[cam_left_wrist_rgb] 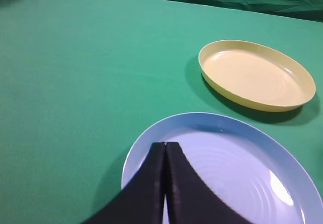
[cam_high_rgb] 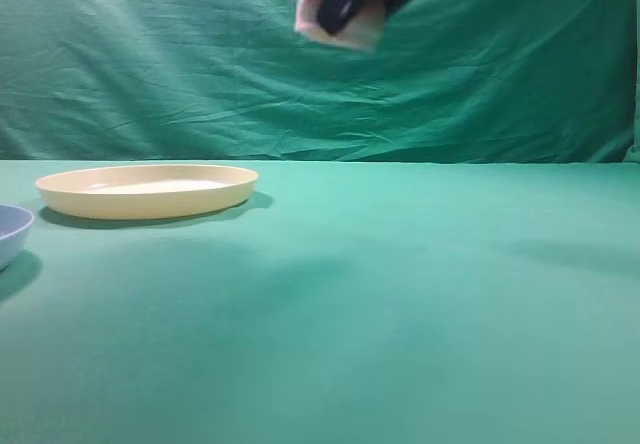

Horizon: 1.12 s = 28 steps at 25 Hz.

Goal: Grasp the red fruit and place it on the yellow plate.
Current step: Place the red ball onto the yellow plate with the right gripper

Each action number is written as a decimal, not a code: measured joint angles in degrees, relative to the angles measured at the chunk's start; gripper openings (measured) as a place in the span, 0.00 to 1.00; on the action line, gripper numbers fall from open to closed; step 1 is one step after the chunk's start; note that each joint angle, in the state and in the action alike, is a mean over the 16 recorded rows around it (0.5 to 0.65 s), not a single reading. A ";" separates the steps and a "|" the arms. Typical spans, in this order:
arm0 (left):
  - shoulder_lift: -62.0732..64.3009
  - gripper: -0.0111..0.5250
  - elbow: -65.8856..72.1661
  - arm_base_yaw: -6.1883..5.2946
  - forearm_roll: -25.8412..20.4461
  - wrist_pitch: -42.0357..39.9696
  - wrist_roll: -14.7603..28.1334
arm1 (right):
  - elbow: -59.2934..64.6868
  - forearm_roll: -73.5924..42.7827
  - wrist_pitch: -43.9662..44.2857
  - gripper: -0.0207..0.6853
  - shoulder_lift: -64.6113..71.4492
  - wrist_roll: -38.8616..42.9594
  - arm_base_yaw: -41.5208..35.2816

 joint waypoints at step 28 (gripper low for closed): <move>0.00 0.02 0.00 0.00 0.00 0.00 0.00 | -11.28 -1.12 -6.51 0.87 16.28 -9.07 7.19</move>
